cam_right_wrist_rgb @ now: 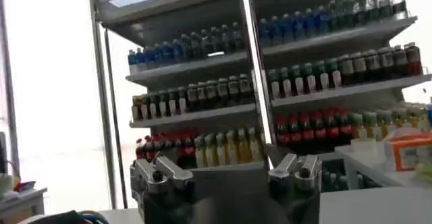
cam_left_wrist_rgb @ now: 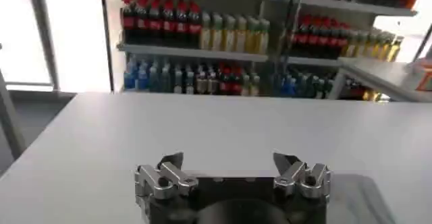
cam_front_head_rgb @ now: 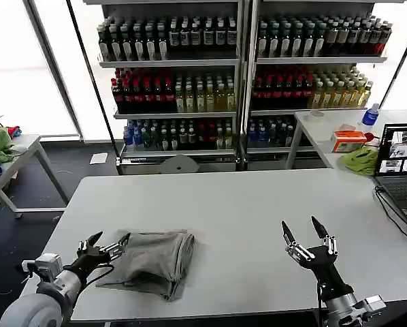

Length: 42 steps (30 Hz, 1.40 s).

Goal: Fold and organize the clothes.

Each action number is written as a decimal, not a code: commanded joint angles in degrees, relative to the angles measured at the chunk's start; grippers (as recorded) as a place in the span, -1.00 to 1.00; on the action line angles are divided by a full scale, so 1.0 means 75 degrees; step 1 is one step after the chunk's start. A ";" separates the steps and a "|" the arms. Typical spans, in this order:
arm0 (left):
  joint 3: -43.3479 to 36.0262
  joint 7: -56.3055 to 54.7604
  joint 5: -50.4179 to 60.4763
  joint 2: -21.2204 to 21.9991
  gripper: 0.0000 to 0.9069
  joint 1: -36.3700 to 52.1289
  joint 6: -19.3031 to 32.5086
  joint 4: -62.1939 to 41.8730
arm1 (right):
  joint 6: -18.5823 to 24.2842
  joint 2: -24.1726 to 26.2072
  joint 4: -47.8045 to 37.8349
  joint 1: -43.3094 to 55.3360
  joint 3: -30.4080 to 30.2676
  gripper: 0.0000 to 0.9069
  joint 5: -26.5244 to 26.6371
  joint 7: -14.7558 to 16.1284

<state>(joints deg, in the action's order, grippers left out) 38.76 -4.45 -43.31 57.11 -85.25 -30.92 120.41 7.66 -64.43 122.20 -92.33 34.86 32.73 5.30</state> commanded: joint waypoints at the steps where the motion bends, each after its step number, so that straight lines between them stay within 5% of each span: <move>1: 0.0207 0.0523 0.0471 0.0605 1.00 -0.0296 0.0126 -0.1249 | 0.0001 0.0007 0.0007 0.0029 0.0009 1.00 0.0022 -0.0008; 10: -0.0371 0.0527 0.0227 0.0723 1.00 -0.0097 0.0014 -0.1463 | 0.0038 -0.0002 -0.0016 -0.0060 0.0096 1.00 0.0040 -0.0003; 13: -0.0402 0.0525 0.0100 0.0741 0.38 -0.0032 -0.0014 -0.1559 | 0.0047 -0.0011 -0.0017 -0.0053 0.0098 1.00 0.0050 -0.0006; 14: -0.0410 0.0530 0.0020 0.0736 -0.58 -0.0020 -0.0016 -0.1578 | 0.0046 -0.0012 -0.0014 -0.0051 0.0094 1.00 0.0052 -0.0009; 15: -0.0414 0.0527 0.0005 0.0722 -0.58 -0.0014 -0.0015 -0.1587 | 0.0045 -0.0012 -0.0011 -0.0050 0.0092 1.00 0.0051 -0.0006; 16: -0.0430 0.0514 -0.0118 0.0714 -0.98 -0.0001 -0.0018 -0.1583 | 0.0045 -0.0010 -0.0002 -0.0047 0.0091 1.00 0.0051 -0.0001; 31: -0.0414 0.0358 -0.0322 0.1045 -0.98 0.0023 0.0245 -0.1087 | 0.0046 0.0002 -0.0001 -0.0061 0.0090 1.00 0.0047 0.0003; 38: 0.0994 0.0400 -0.0445 0.0774 -0.98 -0.0291 0.0365 -0.0667 | 0.0078 0.0076 -0.0044 -0.0056 0.0185 1.00 0.0116 0.0004; 42: 0.2189 0.0458 -0.0880 0.0058 -0.98 -0.0593 0.0375 -0.0894 | 0.0087 0.0122 -0.0104 0.0031 0.0175 1.00 0.0163 -0.0005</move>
<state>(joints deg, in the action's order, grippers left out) 41.48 -1.50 -46.67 62.55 -87.14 -28.57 113.37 8.30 -63.58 121.53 -92.37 36.13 33.81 5.32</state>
